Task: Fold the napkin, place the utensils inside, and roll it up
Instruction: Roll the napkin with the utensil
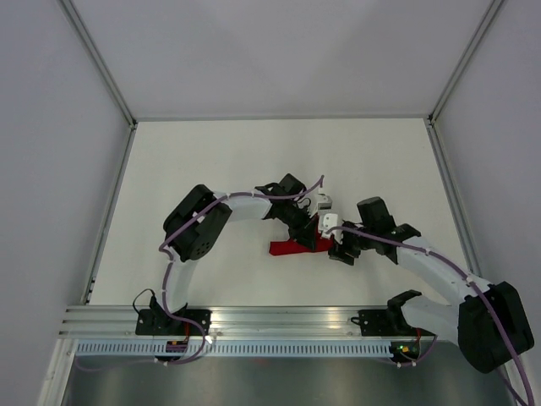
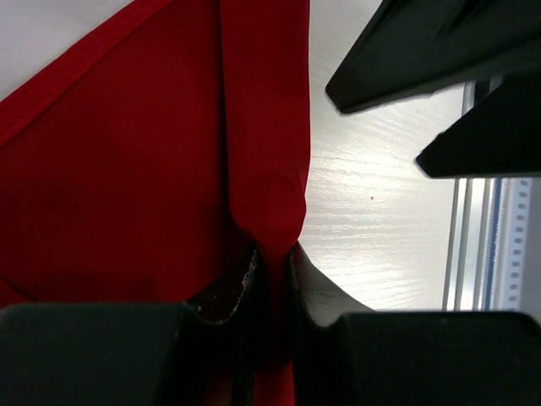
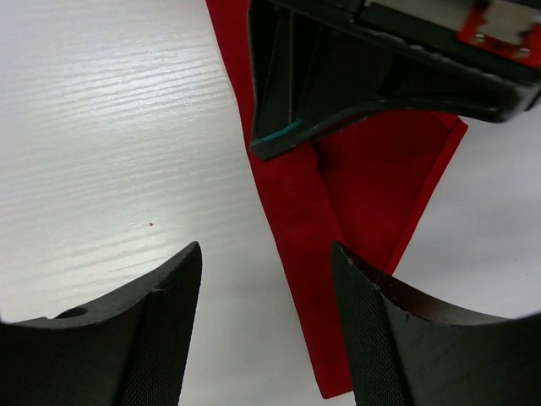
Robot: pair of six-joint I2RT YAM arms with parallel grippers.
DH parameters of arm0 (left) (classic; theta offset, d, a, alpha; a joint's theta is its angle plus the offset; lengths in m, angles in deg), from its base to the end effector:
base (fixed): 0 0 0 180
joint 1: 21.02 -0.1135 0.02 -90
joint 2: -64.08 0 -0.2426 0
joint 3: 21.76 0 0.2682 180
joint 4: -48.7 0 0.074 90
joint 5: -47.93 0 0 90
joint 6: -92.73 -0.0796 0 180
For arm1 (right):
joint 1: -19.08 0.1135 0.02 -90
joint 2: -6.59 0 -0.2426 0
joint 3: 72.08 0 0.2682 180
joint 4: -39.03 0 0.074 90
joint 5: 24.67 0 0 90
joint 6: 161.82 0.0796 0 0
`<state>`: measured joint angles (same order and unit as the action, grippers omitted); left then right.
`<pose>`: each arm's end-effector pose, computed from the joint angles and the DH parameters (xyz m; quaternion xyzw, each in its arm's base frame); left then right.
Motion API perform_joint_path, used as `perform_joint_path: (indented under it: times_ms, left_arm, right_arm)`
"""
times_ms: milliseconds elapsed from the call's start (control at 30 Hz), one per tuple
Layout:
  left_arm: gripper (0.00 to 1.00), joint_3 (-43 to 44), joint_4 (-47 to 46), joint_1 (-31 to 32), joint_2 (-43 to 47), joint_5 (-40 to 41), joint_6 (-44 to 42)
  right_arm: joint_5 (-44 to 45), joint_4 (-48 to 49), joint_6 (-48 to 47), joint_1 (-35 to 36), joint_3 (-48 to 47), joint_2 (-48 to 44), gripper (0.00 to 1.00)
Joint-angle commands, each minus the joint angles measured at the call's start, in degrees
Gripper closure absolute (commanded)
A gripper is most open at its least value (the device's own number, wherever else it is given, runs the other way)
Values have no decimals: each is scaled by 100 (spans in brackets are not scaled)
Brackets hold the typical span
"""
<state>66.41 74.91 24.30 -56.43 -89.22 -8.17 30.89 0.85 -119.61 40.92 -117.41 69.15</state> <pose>0.2655 -0.3515 0.0697 0.5113 0.7271 -0.4412 0.1234 0.2094 0.1324 0.1344 -0.5929 0.6985 0.2117 0.3402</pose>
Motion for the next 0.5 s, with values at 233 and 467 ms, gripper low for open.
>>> perform_joint_path:
  times_ms: [233, 467]
  left_arm:
    - [98, 324, 1361, -111, -807, -74, 202]
    - [98, 386, 1388, -138, -869, -224, 255]
  right_arm:
    - [1465, 1989, 76, 1137, 551, 537, 32]
    - [1861, 2332, 112, 1551, 577, 1020, 34]
